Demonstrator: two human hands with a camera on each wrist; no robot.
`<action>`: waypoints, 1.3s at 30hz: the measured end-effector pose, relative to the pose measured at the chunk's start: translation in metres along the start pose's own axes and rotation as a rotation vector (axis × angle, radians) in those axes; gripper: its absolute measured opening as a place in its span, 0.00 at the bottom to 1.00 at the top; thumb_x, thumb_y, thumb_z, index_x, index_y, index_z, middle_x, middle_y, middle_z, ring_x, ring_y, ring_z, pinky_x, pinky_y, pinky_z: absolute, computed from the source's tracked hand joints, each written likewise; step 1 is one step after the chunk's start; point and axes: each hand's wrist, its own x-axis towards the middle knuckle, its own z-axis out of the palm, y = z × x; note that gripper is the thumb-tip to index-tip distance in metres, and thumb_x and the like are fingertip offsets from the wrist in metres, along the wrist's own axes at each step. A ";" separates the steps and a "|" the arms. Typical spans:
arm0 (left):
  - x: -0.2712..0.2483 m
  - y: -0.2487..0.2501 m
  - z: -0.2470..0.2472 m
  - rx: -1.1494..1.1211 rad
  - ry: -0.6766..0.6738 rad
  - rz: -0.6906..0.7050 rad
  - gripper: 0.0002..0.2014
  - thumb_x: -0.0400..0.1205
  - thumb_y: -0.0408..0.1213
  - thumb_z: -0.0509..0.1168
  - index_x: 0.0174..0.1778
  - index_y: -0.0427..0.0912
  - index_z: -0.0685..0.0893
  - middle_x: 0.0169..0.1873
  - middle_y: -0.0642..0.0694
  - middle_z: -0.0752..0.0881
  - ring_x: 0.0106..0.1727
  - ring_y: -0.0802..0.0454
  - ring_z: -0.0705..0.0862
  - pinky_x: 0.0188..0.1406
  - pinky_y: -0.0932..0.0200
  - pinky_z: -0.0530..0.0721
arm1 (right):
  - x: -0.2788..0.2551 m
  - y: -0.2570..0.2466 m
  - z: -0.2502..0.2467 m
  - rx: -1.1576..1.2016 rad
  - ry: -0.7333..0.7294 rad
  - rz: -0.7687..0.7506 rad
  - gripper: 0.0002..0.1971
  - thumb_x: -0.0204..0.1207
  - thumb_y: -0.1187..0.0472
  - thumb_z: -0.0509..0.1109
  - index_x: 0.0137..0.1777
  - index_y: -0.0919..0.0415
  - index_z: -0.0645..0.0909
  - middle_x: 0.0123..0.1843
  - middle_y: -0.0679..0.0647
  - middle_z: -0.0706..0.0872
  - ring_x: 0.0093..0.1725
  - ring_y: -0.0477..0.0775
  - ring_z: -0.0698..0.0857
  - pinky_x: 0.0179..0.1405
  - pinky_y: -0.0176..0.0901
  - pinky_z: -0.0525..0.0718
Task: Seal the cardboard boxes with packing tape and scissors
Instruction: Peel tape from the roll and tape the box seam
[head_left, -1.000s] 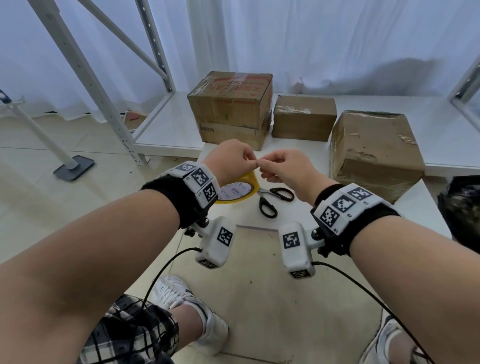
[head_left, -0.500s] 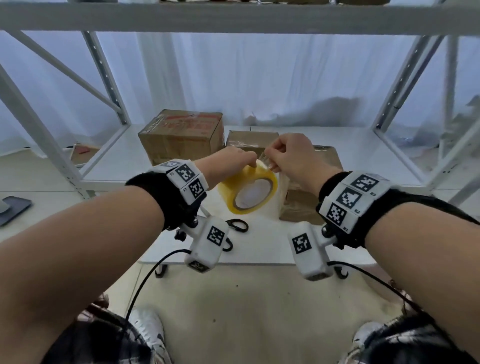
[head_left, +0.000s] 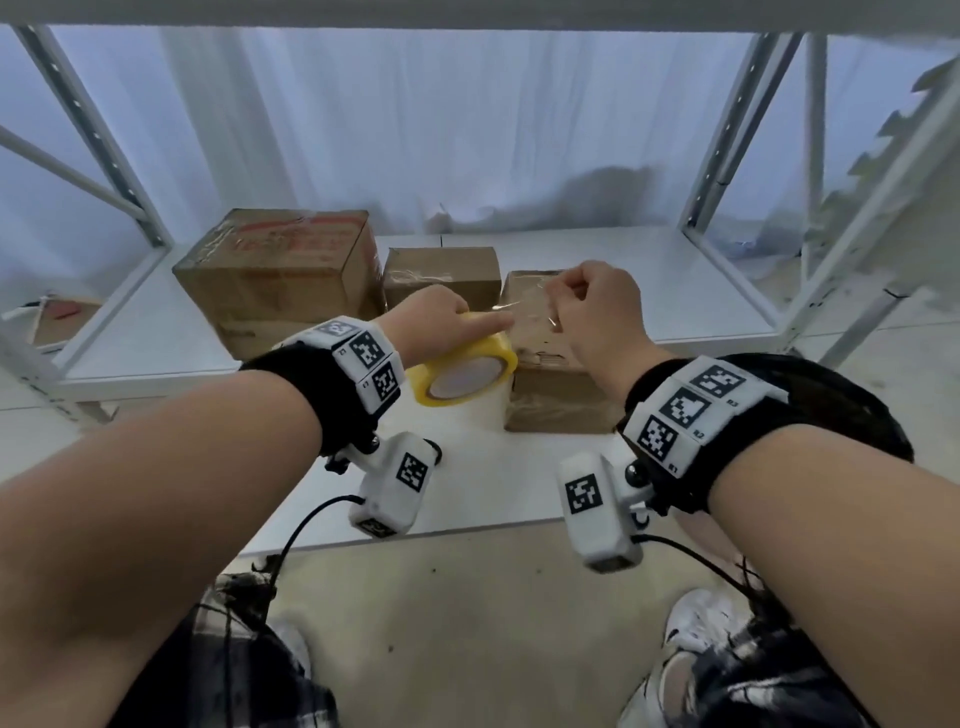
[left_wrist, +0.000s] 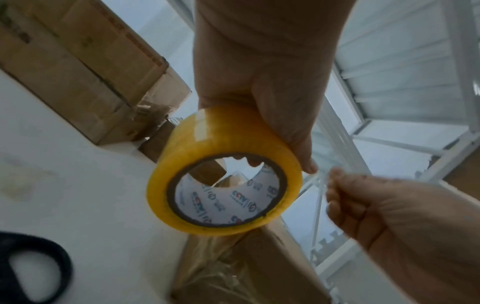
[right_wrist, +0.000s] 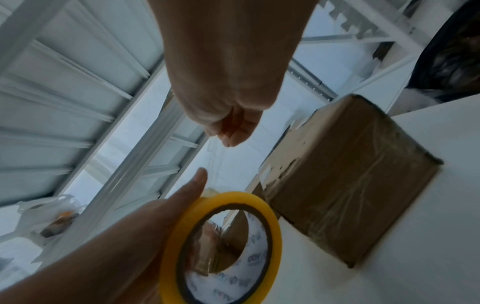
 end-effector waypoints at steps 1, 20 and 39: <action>0.002 0.002 0.001 -0.002 0.000 0.015 0.29 0.80 0.64 0.59 0.30 0.38 0.73 0.26 0.44 0.70 0.28 0.51 0.70 0.31 0.59 0.70 | 0.000 0.003 -0.003 0.031 0.003 0.052 0.06 0.81 0.61 0.68 0.43 0.62 0.80 0.32 0.52 0.82 0.34 0.53 0.84 0.46 0.52 0.88; -0.001 0.004 -0.002 0.029 -0.012 -0.011 0.26 0.84 0.58 0.57 0.32 0.38 0.75 0.28 0.45 0.72 0.29 0.53 0.70 0.29 0.63 0.69 | 0.000 0.010 -0.007 0.020 0.072 0.045 0.12 0.73 0.57 0.77 0.33 0.52 0.78 0.37 0.55 0.86 0.41 0.57 0.87 0.50 0.57 0.88; 0.030 0.023 0.007 0.538 -0.104 -0.004 0.31 0.82 0.63 0.58 0.26 0.38 0.74 0.25 0.46 0.76 0.27 0.53 0.74 0.31 0.58 0.71 | 0.005 0.052 -0.010 -0.275 0.021 0.232 0.08 0.76 0.55 0.74 0.42 0.60 0.83 0.46 0.54 0.86 0.48 0.52 0.82 0.53 0.44 0.80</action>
